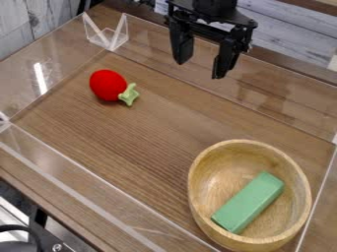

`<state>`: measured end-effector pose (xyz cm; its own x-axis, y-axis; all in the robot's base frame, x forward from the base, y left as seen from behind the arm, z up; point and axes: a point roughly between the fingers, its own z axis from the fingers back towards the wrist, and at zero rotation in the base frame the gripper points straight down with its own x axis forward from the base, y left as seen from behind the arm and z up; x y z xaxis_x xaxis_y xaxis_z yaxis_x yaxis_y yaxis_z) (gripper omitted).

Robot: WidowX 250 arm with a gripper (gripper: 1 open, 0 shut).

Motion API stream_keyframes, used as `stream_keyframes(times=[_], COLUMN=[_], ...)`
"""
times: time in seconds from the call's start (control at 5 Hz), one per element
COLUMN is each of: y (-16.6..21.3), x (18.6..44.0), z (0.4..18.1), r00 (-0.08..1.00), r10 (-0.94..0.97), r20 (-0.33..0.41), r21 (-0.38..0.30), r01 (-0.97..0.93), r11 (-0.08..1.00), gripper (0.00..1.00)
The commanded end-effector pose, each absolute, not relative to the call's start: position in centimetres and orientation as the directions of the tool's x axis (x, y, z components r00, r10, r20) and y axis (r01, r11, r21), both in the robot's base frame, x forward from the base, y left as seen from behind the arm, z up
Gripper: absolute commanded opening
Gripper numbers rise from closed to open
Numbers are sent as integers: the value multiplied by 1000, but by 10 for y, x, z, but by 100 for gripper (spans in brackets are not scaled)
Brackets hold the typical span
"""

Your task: Remove the green block from the brown bowl and put it on the table

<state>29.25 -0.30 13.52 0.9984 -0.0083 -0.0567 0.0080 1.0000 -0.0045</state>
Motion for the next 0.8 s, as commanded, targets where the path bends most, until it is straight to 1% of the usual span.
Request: stream_keyframes(times=[0.0, 0.2, 0.4, 0.6], y=[-4, -37, -63, -75], x=[278, 258, 250, 247], z=[124, 117, 119, 123], r00=[996, 993, 984, 975], r10=[-15, -50, -155, -208], r20=[-90, -106, -90, -80], r21=[-11, -31, -47, -52], r01=[14, 47, 151, 204], r11=[1000, 998, 987, 978], gripper=[100, 100, 100, 100])
